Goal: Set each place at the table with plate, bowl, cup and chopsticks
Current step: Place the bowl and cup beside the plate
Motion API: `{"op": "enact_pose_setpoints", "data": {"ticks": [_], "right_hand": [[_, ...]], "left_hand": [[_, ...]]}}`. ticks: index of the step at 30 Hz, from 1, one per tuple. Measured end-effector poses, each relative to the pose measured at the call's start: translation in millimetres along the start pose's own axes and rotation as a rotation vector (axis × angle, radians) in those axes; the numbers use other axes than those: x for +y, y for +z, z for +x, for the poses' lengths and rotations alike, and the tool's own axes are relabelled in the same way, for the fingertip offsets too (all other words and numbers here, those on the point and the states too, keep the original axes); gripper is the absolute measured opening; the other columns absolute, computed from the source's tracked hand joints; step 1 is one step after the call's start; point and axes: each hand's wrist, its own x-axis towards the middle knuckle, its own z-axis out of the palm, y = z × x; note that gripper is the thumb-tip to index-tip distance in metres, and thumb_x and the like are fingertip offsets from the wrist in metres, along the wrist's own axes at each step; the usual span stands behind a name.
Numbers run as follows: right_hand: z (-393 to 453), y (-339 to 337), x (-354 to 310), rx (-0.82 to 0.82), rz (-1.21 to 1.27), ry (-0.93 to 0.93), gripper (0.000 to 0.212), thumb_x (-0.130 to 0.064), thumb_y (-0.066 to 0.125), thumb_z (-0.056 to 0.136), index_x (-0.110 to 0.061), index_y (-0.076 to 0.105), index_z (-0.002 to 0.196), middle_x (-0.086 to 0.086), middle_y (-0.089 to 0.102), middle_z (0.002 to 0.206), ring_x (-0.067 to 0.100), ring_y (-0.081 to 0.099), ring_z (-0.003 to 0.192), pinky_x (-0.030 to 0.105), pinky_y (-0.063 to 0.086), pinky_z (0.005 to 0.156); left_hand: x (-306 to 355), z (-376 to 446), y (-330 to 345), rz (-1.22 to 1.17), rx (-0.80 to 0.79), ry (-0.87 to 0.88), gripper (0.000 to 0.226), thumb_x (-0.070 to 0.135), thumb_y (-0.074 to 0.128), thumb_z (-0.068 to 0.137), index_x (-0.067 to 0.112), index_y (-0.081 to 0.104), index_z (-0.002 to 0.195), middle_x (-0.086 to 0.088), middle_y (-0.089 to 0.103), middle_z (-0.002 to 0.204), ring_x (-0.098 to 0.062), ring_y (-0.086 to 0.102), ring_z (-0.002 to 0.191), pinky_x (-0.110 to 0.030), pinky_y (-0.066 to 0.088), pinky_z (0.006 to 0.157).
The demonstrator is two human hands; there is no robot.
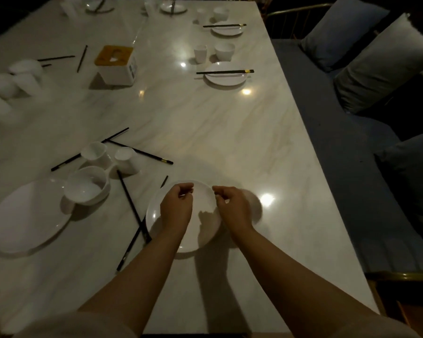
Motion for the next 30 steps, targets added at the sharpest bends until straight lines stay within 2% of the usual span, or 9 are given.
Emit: {"op": "enact_pose_setpoints", "data": {"ticks": [8,11,15,16,18,19,21,25,30], "right_hand": [[48.9,83.1,-50.1,-0.190,0.022,-0.118,0.025,-0.015,0.060,0.090,-0.020,0.066,0.114,-0.001,0.066,0.113,0.006,0.058,0.092,0.015,0.045,0.080],[77.4,121.3,-82.9,-0.273,-0.017,-0.169,0.034,-0.017,0.064,0.088,-0.018,0.060,0.122,0.000,0.062,0.119,0.006,0.054,0.096,0.017,0.041,0.081],[115.8,171.7,-118.1,-0.401,-0.158,-0.267,0.052,-0.020,0.064,0.087,-0.016,0.048,0.136,0.006,0.052,0.135,0.020,0.048,0.122,0.029,0.039,0.101],[124.2,183.2,-123.1,-0.432,-0.224,-0.291,0.055,-0.022,0.064,0.087,-0.015,0.045,0.138,0.009,0.049,0.139,0.025,0.045,0.127,0.032,0.036,0.105],[138.5,202.4,-129.2,-0.479,-0.325,-0.318,0.061,-0.025,0.063,0.087,-0.016,0.039,0.142,0.012,0.044,0.143,0.030,0.040,0.131,0.036,0.034,0.108],[143.7,209.3,-130.4,-0.500,-0.352,-0.318,0.064,-0.026,0.063,0.086,-0.017,0.037,0.143,0.012,0.043,0.144,0.031,0.039,0.131,0.038,0.035,0.107],[150.0,218.5,-129.9,-0.533,-0.412,-0.337,0.069,-0.025,0.067,0.083,-0.020,0.035,0.144,0.011,0.042,0.143,0.030,0.037,0.131,0.038,0.037,0.106],[154.0,218.6,-124.3,-0.522,-0.461,-0.439,0.063,-0.021,0.066,0.084,-0.021,0.041,0.141,0.010,0.047,0.134,0.032,0.044,0.121,0.038,0.041,0.100],[143.6,181.5,-120.1,-0.349,-0.067,-0.334,0.058,-0.018,0.072,0.080,-0.022,0.052,0.134,0.007,0.053,0.120,0.017,0.053,0.099,0.018,0.039,0.082]], "left_hand": [[-12.5,72.6,-74.0,-0.136,0.209,-0.124,0.029,0.007,0.055,0.088,0.025,0.057,0.112,0.002,0.064,0.112,-0.019,0.060,0.107,-0.044,0.049,0.099],[-26.9,97.4,-93.6,-0.179,0.160,-0.187,0.033,0.012,0.053,0.091,0.025,0.054,0.121,-0.001,0.063,0.120,-0.022,0.059,0.112,-0.048,0.046,0.101],[-45.8,118.7,-109.2,0.093,0.095,-0.198,0.021,0.023,0.051,0.095,0.041,0.059,0.101,0.001,0.067,0.112,-0.021,0.062,0.107,-0.047,0.047,0.101],[-46.2,121.5,-113.5,0.102,0.100,-0.199,0.020,0.024,0.051,0.095,0.038,0.059,0.107,0.000,0.065,0.116,-0.023,0.060,0.112,-0.046,0.045,0.103],[-45.7,120.2,-115.8,-0.191,0.195,-0.294,0.034,0.027,0.049,0.097,0.020,0.051,0.129,-0.006,0.056,0.129,-0.027,0.049,0.127,-0.040,0.039,0.110],[-45.9,120.0,-116.8,-0.191,0.224,-0.286,0.034,0.026,0.049,0.097,0.016,0.050,0.130,-0.009,0.056,0.129,-0.025,0.050,0.126,-0.036,0.042,0.107],[-43.0,119.8,-120.1,0.033,0.083,-0.193,0.019,0.019,0.049,0.097,0.020,0.061,0.112,-0.008,0.064,0.122,-0.020,0.061,0.110,-0.031,0.050,0.094],[-45.2,126.7,-113.8,-0.079,0.029,-0.249,0.027,0.014,0.048,0.098,0.011,0.058,0.123,-0.006,0.066,0.117,-0.020,0.063,0.107,-0.034,0.051,0.095],[-36.7,130.2,-110.2,-0.228,0.028,-0.347,0.035,0.016,0.038,0.102,-0.001,0.050,0.130,-0.017,0.061,0.122,-0.032,0.059,0.115,-0.035,0.048,0.092]]}}
